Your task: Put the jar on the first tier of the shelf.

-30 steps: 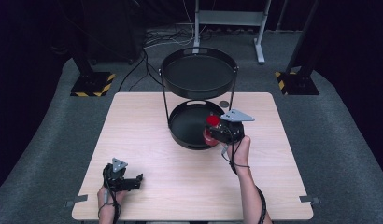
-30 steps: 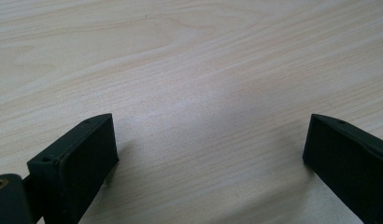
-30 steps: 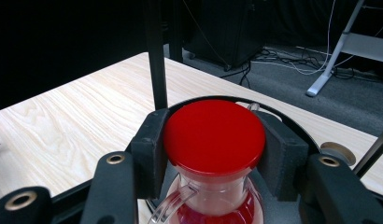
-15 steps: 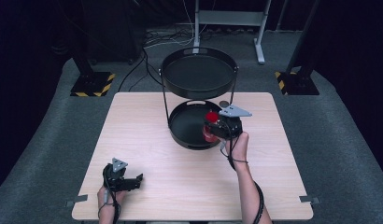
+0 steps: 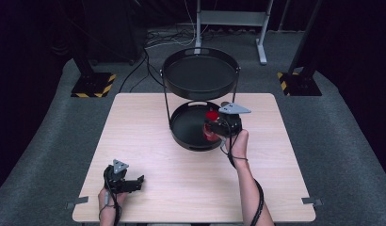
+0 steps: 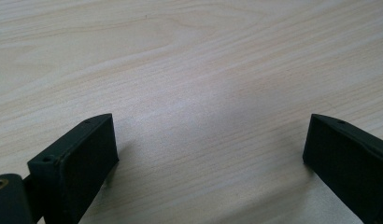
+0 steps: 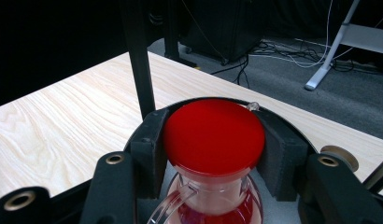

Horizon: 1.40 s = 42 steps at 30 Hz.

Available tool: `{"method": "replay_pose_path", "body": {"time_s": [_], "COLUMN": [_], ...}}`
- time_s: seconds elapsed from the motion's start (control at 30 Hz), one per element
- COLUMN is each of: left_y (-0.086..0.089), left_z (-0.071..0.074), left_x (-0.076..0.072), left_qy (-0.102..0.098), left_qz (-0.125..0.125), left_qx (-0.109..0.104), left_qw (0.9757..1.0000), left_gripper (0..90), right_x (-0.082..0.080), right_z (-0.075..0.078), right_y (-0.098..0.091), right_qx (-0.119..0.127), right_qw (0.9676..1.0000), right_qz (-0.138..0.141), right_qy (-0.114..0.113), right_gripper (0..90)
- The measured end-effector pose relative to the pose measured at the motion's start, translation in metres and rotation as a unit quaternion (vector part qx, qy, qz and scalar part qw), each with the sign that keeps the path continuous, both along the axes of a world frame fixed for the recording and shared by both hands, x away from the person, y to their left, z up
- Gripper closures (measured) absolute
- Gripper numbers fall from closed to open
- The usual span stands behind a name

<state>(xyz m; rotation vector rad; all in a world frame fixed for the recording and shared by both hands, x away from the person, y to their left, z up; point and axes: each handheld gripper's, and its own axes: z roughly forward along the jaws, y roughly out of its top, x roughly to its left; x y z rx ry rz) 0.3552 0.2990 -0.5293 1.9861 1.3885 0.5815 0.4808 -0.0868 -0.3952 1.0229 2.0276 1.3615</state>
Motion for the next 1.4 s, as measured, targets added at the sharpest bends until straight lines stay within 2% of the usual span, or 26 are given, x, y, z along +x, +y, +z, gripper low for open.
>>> {"method": "replay_pose_path", "body": {"time_s": [0.47,0.93,1.4], "left_y": [0.000,0.000,0.000], "left_z": [0.000,0.000,0.000], "left_x": [0.000,0.000,0.000], "left_qy": [-0.001,-0.001,-0.001], "left_qz": [0.000,0.000,0.000], "left_qx": [0.001,0.001,0.001], "left_qw": [1.0000,1.0000,1.0000], "left_gripper": [2.7,2.8,2.8], "right_x": [0.015,0.026,0.040], "right_z": [-0.009,-0.016,-0.031], "right_y": [0.002,0.006,0.009], "right_qx": [0.005,0.000,-0.003], "right_qw": [0.9999,0.9998,0.9994], "right_qz": [-0.004,-0.007,-0.006], "right_qy": [0.012,0.017,0.033], "right_gripper": [48.3,48.3,48.3]}}
